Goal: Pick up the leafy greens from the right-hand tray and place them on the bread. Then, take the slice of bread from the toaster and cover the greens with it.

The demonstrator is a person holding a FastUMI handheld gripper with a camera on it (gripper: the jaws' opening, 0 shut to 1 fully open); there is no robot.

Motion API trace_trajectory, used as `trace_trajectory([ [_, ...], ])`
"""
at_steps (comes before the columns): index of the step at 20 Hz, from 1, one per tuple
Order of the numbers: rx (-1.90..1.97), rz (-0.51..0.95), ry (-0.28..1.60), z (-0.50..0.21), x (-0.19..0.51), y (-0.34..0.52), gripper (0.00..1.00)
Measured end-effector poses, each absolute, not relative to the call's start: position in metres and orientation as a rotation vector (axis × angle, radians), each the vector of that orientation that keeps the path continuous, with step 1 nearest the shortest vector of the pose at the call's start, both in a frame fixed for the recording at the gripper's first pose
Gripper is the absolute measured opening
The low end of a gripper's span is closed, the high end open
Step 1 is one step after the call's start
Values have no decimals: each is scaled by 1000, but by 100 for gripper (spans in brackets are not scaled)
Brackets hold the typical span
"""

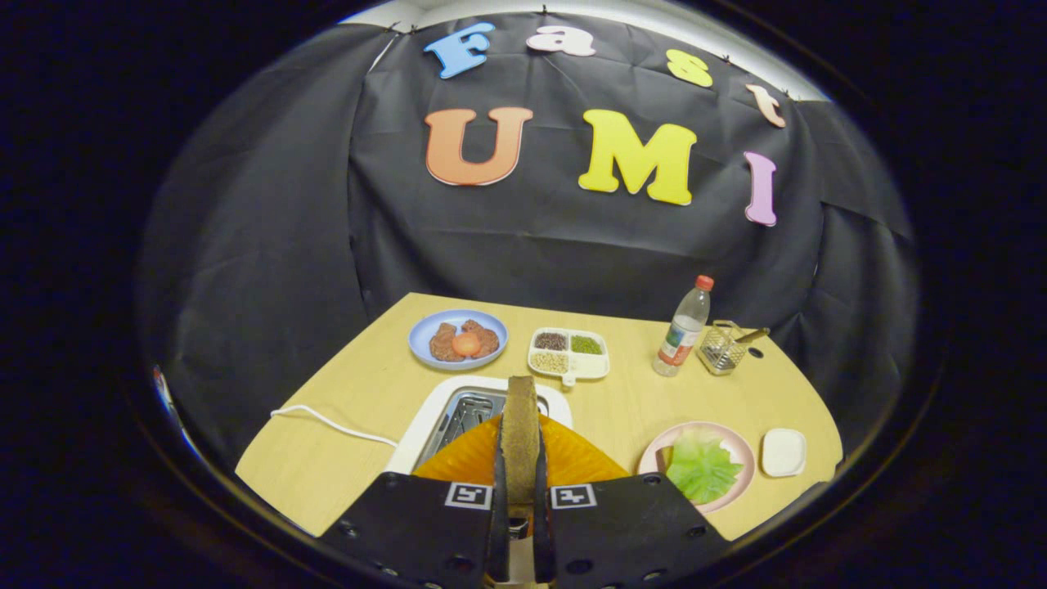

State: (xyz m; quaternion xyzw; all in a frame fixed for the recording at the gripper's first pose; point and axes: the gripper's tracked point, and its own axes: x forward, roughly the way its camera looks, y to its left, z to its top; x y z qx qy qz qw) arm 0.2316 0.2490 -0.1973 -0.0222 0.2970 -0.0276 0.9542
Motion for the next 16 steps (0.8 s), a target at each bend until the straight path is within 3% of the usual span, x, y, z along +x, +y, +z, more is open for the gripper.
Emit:
trace_trajectory([
  [9,-39,-54,406,-118,207,237,11],
  [16,-18,-105,384,-118,199,188,11],
])
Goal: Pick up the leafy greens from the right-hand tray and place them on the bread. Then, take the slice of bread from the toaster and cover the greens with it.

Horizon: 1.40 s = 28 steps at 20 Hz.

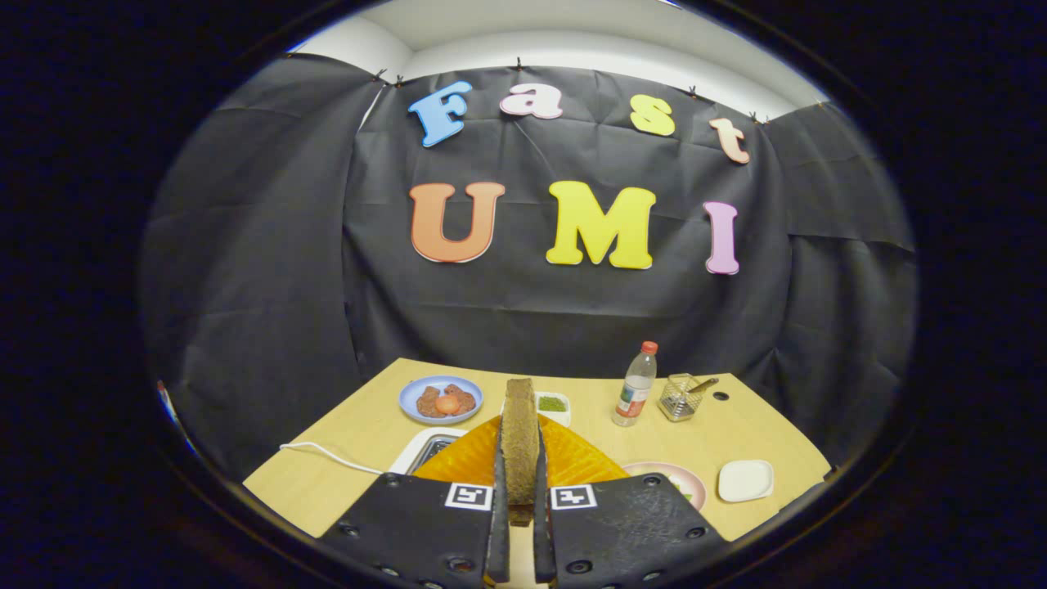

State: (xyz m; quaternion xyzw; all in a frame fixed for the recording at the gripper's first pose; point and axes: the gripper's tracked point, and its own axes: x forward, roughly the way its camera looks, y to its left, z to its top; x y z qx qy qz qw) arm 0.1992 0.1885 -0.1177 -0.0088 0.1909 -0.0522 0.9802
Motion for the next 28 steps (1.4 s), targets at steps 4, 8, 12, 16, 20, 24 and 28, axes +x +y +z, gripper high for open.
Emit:
trace_trajectory([
  [4,-21,-151,392,-140,200,152,11],
  [8,25,-163,414,-169,205,118,11],
  [12,59,-150,423,-201,208,90,11],
  [16,104,-133,455,-236,211,61,11],
  [20,161,-146,500,-265,215,30,11],
  [24,221,-134,515,-280,214,20,11],
  [28,270,-164,559,-302,209,3,13],
])
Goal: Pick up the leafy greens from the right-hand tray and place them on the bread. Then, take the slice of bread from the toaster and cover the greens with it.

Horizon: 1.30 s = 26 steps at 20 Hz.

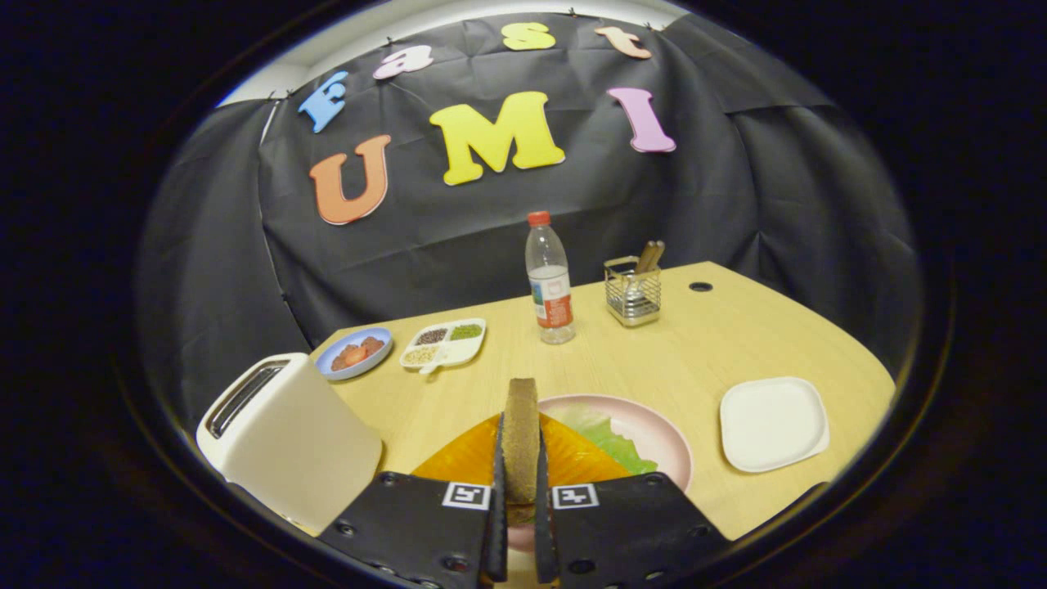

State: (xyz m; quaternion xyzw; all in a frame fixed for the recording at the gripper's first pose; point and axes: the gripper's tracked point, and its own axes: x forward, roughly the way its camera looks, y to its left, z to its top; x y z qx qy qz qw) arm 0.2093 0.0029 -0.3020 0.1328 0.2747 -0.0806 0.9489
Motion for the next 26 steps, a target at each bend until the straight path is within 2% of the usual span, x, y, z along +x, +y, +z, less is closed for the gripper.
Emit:
trace_trajectory([
  [2,267,-199,561,-307,208,-12,14],
  [4,252,-203,580,-315,206,-19,23],
  [5,250,-218,593,-320,205,-25,23],
  [6,251,-225,608,-324,203,-29,33],
  [7,246,-238,619,-328,203,-34,34],
  [10,211,-255,642,-333,199,-41,61],
  [14,194,-259,677,-342,197,-45,77],
  [17,207,-262,658,-335,191,-47,81],
  [20,175,-270,600,-317,180,-48,95],
  [26,93,-263,428,-258,132,-40,96],
])
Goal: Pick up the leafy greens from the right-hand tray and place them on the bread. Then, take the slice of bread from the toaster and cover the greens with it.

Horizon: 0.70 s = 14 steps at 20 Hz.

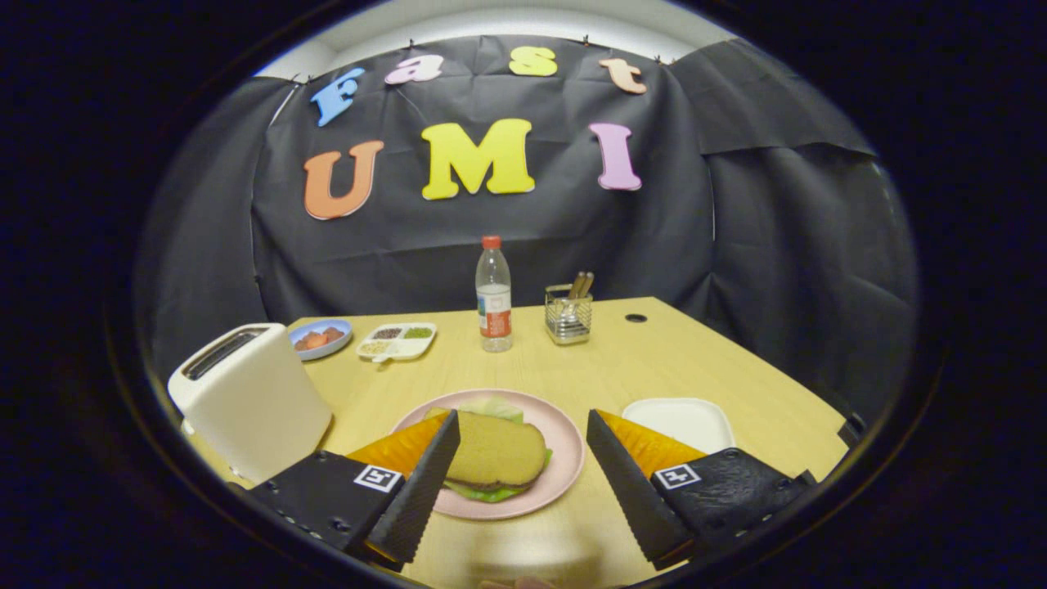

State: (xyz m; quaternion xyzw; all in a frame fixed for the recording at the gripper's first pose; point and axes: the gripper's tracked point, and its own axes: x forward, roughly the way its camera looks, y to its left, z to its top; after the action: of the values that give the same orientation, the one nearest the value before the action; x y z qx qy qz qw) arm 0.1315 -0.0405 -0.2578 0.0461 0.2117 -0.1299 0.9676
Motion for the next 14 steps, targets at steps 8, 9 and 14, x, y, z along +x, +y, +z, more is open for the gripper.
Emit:
trace_trajectory([
  [8,25,-224,206,-178,54,-28,96],
  [9,21,-221,192,-170,44,-27,96],
  [14,26,-189,179,-137,3,-22,96],
])
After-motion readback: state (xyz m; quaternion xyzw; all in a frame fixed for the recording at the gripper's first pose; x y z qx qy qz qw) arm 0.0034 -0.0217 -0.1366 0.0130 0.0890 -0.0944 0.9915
